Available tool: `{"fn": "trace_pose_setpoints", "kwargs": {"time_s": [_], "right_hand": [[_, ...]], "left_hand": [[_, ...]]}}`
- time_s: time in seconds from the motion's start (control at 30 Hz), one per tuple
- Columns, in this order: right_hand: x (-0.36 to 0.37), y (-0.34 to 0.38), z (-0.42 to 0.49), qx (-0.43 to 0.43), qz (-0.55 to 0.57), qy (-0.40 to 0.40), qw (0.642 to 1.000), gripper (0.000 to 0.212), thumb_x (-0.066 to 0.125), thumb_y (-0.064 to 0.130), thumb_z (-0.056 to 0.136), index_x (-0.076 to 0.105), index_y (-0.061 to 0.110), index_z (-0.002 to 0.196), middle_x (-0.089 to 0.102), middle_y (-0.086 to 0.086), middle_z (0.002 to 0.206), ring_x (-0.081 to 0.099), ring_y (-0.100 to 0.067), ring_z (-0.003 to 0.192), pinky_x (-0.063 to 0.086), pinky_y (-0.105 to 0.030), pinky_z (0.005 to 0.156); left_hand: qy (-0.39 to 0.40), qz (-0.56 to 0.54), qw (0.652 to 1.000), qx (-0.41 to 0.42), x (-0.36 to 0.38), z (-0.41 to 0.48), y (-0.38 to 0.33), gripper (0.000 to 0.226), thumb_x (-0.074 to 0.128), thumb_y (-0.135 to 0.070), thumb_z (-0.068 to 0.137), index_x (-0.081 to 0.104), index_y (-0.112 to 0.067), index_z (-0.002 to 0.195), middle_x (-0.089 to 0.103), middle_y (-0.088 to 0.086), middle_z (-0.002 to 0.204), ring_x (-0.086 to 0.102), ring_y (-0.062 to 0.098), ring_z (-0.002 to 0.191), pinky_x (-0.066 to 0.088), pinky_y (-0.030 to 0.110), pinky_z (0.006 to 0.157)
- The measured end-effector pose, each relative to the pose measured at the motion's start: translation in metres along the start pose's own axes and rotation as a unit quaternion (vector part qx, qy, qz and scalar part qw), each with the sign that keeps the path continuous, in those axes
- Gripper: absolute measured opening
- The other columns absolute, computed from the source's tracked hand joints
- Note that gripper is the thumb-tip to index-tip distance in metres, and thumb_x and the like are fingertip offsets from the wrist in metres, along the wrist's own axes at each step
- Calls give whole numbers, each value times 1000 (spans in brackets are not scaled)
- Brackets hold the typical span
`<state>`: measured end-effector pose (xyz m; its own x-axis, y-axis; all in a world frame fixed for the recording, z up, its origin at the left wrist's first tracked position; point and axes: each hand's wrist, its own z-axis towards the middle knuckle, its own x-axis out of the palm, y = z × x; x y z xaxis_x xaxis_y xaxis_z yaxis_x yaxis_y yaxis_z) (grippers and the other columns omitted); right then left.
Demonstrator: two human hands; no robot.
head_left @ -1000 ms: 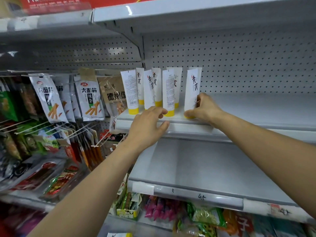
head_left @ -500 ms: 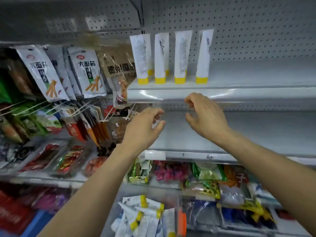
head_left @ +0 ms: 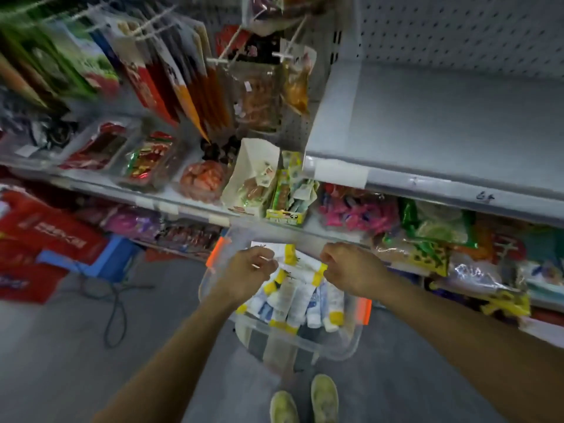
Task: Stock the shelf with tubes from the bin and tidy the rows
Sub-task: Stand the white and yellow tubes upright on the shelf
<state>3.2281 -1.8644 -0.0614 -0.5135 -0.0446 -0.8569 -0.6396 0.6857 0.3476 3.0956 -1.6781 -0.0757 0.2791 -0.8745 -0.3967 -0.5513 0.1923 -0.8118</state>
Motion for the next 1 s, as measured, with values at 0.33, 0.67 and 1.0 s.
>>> {"fn": "trace_pose_setpoints", "kwargs": {"time_s": [0.33, 0.67, 1.0], "right_hand": [[144, -45, 110, 86, -19, 94, 992, 41, 57, 21, 87, 45, 10, 124, 49, -11, 126, 45, -30, 121, 46, -38, 90], [201, -53, 156, 92, -67, 78, 990, 41, 59, 21, 87, 45, 10, 124, 47, -12, 124, 53, -32, 116, 47, -39, 85], [146, -39, 98, 204, 232, 111, 945, 42, 70, 29, 76, 48, 9, 107, 62, -9, 102, 68, -27, 60, 58, -40, 65]], "left_hand": [[-104, -188, 928, -304, 93, 123, 136, 65, 72, -21, 82, 34, -9, 133, 56, 20, 114, 56, 28, 89, 52, 36, 72], [-207, -54, 940, -266, 114, 185, 160, 61, 63, -32, 88, 39, -4, 136, 47, 19, 137, 52, 38, 122, 42, 44, 104], [-76, -243, 933, -254, 92, 102, 98, 7, 53, -17, 95, 59, -17, 96, 67, 11, 96, 65, 25, 81, 57, 37, 66]]}}
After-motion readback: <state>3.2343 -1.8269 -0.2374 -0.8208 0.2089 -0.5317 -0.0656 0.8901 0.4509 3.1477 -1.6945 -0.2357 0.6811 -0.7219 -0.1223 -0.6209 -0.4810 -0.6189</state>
